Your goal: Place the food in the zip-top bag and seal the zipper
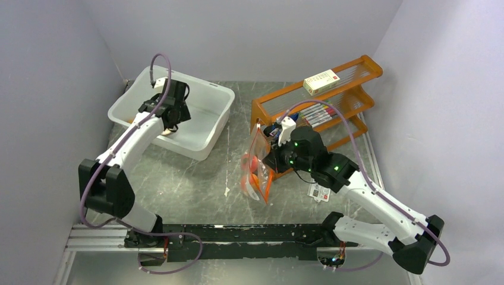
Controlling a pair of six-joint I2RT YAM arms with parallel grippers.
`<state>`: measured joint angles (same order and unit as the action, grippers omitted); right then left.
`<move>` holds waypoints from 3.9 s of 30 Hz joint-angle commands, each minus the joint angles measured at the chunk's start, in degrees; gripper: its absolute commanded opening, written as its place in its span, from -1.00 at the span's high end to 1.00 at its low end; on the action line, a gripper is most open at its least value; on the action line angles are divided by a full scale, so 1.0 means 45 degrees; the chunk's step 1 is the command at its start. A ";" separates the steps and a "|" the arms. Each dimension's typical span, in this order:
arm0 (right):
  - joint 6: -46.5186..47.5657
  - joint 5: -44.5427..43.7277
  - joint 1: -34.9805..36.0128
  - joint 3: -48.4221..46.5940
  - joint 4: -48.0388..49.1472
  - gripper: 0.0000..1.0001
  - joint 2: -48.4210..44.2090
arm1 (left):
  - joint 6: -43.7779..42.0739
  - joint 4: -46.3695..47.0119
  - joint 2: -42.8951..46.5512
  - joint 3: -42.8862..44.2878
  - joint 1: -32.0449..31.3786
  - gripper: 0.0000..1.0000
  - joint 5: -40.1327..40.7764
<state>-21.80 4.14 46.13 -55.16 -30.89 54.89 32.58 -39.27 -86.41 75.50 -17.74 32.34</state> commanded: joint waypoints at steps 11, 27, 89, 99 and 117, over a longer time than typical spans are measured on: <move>0.1309 0.0694 -0.0299 -0.0415 -0.0562 1.00 0.0667 | -0.2029 0.0939 -0.3816 0.2108 0.2350 -0.62 -0.0485; 0.1876 0.1309 -0.2158 -0.1153 -0.0455 1.00 0.1208 | -0.3144 0.0696 -0.6708 0.3496 0.2724 -0.92 -0.2591; -0.0658 0.1403 -0.1804 -0.2856 -0.1401 1.00 0.2218 | -0.2857 0.0876 -0.2228 0.3159 0.2926 0.42 -0.6565; -0.1513 0.1337 -0.1185 -0.2544 -0.1209 1.00 0.1849 | -0.2281 0.3101 0.1257 0.0204 0.2926 0.41 -1.0254; -0.5133 0.1263 0.0156 -0.2580 0.0721 1.00 0.2221 | 0.0884 0.4606 0.6426 -0.1578 0.2926 0.38 -1.7537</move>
<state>-40.47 9.30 46.33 -65.84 -32.45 63.42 29.69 -24.29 -60.93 72.77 -4.34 -36.91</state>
